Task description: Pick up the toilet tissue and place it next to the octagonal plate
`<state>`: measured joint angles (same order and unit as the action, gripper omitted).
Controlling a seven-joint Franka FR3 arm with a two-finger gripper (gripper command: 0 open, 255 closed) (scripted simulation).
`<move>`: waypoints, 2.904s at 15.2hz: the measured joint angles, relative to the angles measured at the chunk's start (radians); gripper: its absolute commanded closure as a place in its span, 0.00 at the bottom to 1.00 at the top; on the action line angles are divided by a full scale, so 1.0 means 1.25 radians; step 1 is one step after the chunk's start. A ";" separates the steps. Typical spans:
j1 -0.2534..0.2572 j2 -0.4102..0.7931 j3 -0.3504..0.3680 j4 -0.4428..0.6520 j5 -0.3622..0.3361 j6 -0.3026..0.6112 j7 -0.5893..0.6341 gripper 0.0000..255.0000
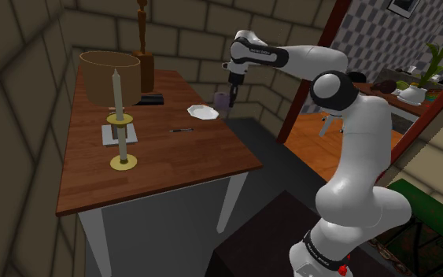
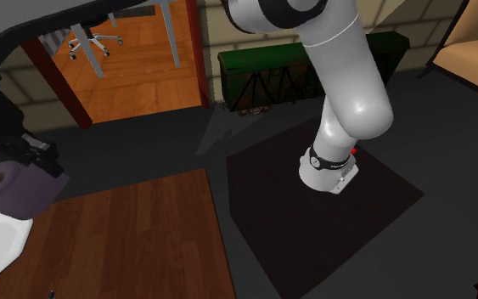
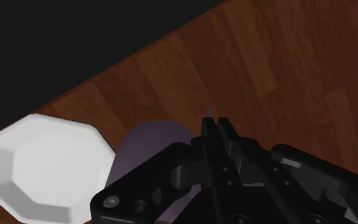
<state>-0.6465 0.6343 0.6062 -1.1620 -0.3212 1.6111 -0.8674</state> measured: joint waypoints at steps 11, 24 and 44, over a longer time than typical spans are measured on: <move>0.194 0.224 -0.037 0.273 -0.065 -0.041 0.071 1.00; 0.160 0.222 -0.037 0.141 -0.070 0.078 0.090 1.00; 0.204 0.245 -0.042 0.298 -0.069 -0.042 0.068 0.00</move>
<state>-0.3921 0.9405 0.5539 -0.7891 -0.4072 1.5591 -0.7825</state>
